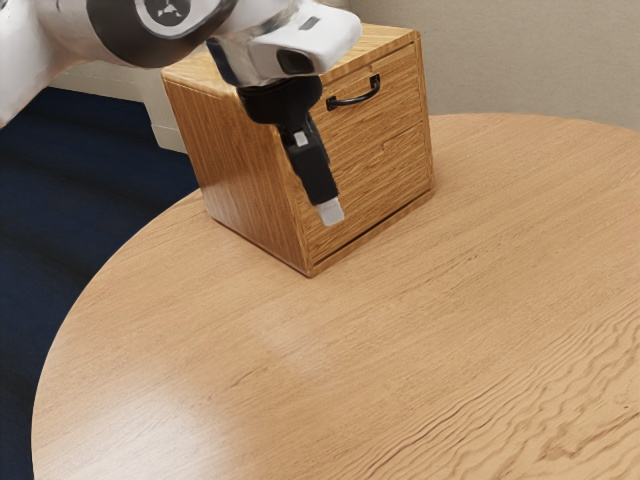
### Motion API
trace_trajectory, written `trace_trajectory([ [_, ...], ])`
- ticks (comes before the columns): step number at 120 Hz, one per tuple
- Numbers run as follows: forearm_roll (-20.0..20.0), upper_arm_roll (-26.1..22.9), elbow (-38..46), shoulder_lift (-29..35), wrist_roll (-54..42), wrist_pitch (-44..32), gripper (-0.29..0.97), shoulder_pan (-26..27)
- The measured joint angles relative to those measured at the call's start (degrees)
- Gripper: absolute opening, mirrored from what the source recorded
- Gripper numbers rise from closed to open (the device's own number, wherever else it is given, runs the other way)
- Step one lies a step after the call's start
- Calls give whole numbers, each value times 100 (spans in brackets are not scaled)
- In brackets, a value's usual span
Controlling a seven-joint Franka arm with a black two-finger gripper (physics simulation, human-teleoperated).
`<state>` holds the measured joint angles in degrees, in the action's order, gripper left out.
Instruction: Pull the drawer handle with one arm to open the drawer
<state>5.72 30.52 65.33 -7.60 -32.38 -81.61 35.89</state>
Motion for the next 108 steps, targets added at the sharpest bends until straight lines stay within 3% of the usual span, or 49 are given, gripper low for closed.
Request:
trace_trajectory([
  [21,-217,6,393,-66,727,47,68,655],
  [29,-257,-15,544,-116,890,-230,68,452],
  [33,-267,-266,424,-235,948,-349,68,77],
  [37,-305,-1043,239,-350,1000,-449,68,-711],
  [48,-691,-4284,-186,-652,1146,-639,68,-3528],
  [52,-816,-4878,-242,-717,1197,-689,68,-4069],
  [57,-1018,-5252,-277,-770,1249,-741,68,-4459],
  [67,-1513,-5505,-548,-951,1273,-821,68,-4736],
  [84,-2340,-5562,-1150,-1385,1111,-1034,68,-4721],
  [108,-2810,-5547,-1799,-2042,833,-1630,68,-4512],
])
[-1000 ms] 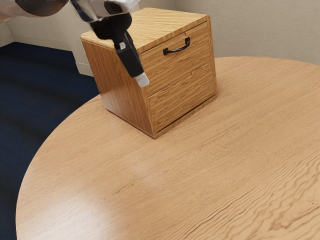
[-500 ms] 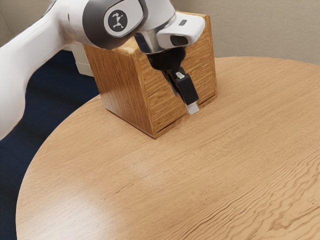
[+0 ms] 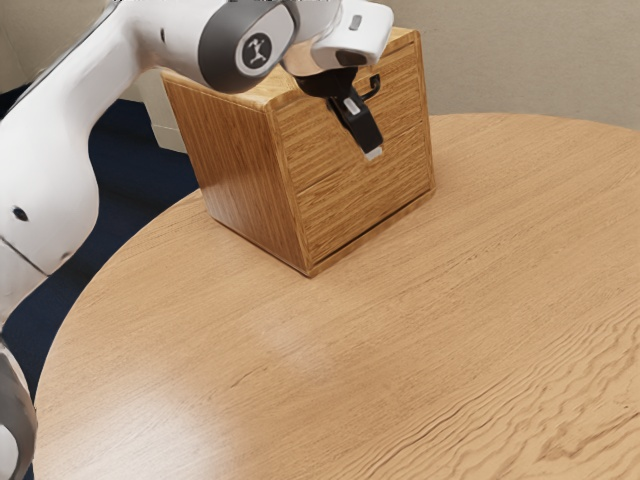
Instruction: Pull the drawer handle with one arm to open the drawer
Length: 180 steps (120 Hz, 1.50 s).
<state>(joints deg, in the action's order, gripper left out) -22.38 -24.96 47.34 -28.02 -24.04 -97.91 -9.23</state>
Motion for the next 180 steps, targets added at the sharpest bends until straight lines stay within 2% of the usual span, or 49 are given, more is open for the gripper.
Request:
trace_trajectory([
  [37,-229,277,-121,-297,-273,-378,68,38],
  [67,-438,316,-264,-487,-403,-507,68,43],
  [98,-868,400,-397,-548,-578,-800,68,4],
  [152,-931,553,-467,-663,-778,-945,68,-6],
  [180,-928,519,-902,-956,-839,-1085,68,173],
])
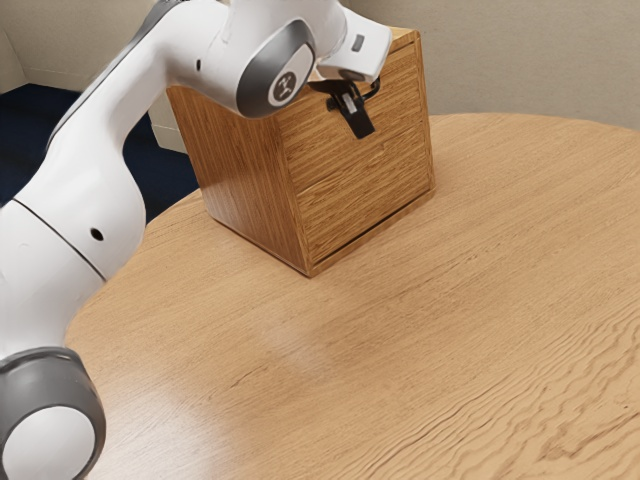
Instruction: Pull the drawer handle with one arm to open the drawer
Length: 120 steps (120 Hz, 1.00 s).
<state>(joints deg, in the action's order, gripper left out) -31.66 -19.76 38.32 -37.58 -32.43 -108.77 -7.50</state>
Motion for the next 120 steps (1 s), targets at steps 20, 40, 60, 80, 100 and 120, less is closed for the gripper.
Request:
trace_trajectory([
  [20,2,-16,-211,-240,-27,-112,68,111],
  [40,0,10,-194,-318,-50,-164,68,66],
  [60,-6,33,-191,-398,-69,-187,68,25],
  [80,-8,39,-196,-454,-79,-225,68,23],
  [100,-8,43,-270,-543,-92,-490,68,25],
  [120,-18,59,-270,-577,-103,-691,68,3],
])
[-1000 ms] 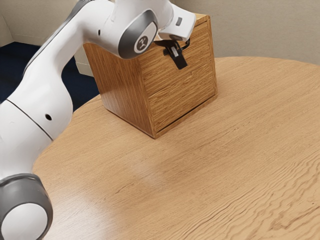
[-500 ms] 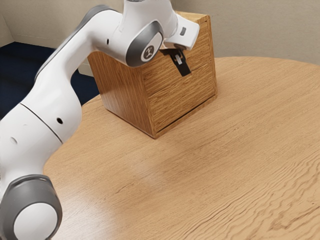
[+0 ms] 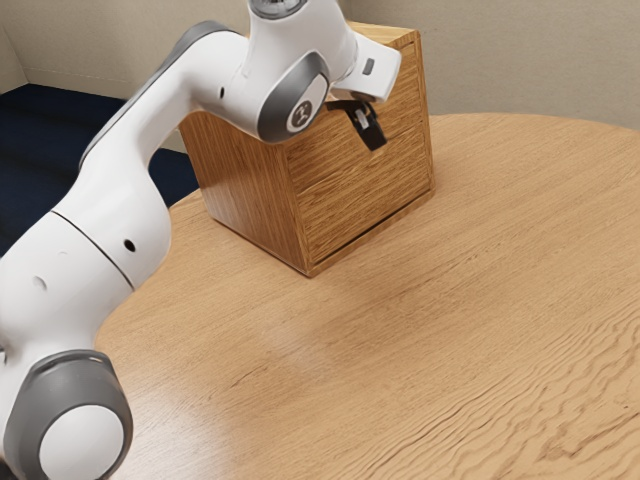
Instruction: Pull the drawer handle with one arm to open the drawer
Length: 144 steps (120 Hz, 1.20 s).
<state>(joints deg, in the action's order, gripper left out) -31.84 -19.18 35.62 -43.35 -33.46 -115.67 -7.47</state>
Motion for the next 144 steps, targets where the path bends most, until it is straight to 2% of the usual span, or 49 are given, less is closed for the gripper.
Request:
trace_trajectory([
  [71,9,117,84,-71,-52,-159,68,-95],
  [97,34,126,107,-74,-53,-169,72,-92],
  [112,50,123,113,-80,-48,-175,68,-59],
  [144,55,114,92,-81,-28,-176,68,-29],
])
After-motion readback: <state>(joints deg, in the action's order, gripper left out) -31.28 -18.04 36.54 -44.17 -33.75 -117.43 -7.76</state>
